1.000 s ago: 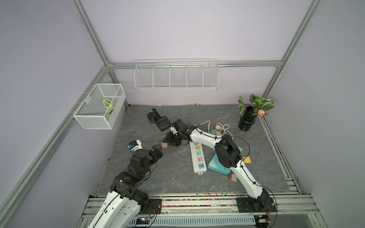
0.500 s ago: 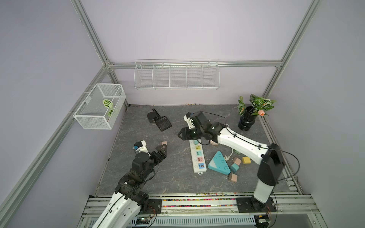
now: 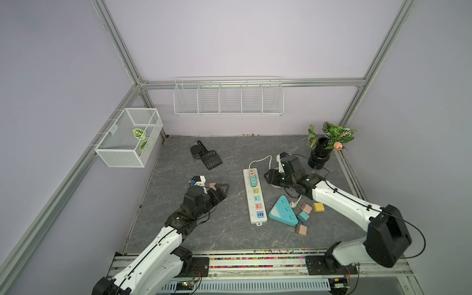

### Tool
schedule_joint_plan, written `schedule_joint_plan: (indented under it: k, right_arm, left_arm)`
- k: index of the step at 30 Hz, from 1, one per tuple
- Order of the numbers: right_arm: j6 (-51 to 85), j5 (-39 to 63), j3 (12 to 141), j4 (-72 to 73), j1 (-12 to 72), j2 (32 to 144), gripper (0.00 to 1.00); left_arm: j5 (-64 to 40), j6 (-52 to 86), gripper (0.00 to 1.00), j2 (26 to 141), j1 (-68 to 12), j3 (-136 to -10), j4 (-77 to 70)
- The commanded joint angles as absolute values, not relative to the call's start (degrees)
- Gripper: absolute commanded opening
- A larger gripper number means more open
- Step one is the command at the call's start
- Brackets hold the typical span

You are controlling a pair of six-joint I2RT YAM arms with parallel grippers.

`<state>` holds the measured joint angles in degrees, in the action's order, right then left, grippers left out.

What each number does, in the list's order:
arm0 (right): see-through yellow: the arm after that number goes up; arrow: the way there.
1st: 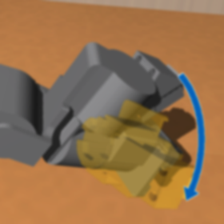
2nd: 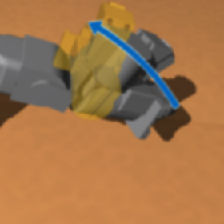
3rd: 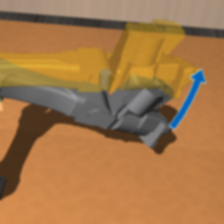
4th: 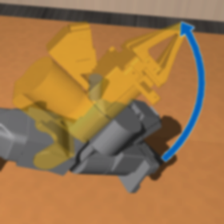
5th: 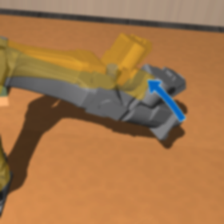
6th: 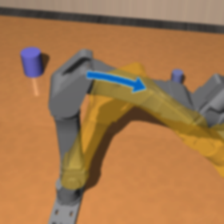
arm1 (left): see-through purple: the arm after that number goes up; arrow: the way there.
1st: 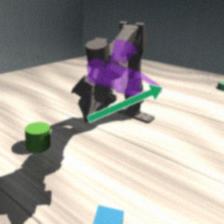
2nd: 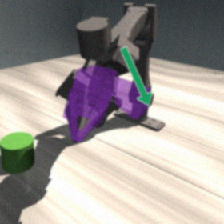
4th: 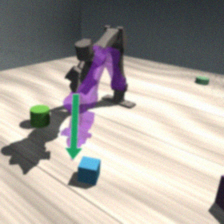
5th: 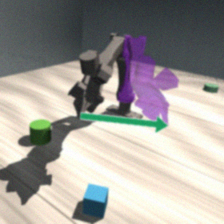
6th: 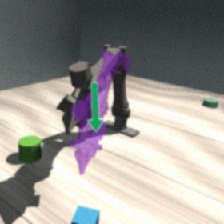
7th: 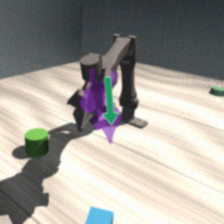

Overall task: Pull the plug off the socket
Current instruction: Remove the plug from the socket.

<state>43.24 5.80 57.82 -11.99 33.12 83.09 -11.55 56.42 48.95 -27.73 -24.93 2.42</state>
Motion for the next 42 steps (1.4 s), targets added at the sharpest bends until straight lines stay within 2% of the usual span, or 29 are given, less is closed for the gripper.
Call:
schedule_joint_plan:
  k: [1, 5, 10, 15, 25, 42]
  right_arm:
    - [45.6, 14.4, 57.9, -6.0, 32.3, 85.3, 0.51]
    - [45.1, 19.4, 61.0, -7.0, 32.3, 90.9, 0.51]
    - [40.8, 18.6, 69.2, -17.6, 33.2, 98.1, 0.51]
    - [34.1, 8.8, 83.0, -35.2, 36.7, 106.5, 0.54]
    - [33.0, -3.7, 99.4, -51.1, 39.6, 117.1, 0.56]
    - [28.8, -6.4, 109.1, -56.4, 41.0, 125.8, 0.43]
  left_arm:
    - [-17.5, 57.8, 0.95, 51.9, -27.5, -25.8, -2.2]
    - [-20.8, 58.1, 0.95, 56.9, -27.4, -26.9, -3.6]
    - [-23.7, 58.4, 0.95, 62.0, -27.4, -28.1, -5.1]
    - [-25.5, 58.2, 0.95, 66.1, -27.5, -29.6, -5.6]
    - [-26.0, 58.3, 0.95, 68.7, -27.4, -30.3, -5.4]
    - [-27.7, 58.3, 0.93, 75.0, -27.4, -32.7, -6.7]
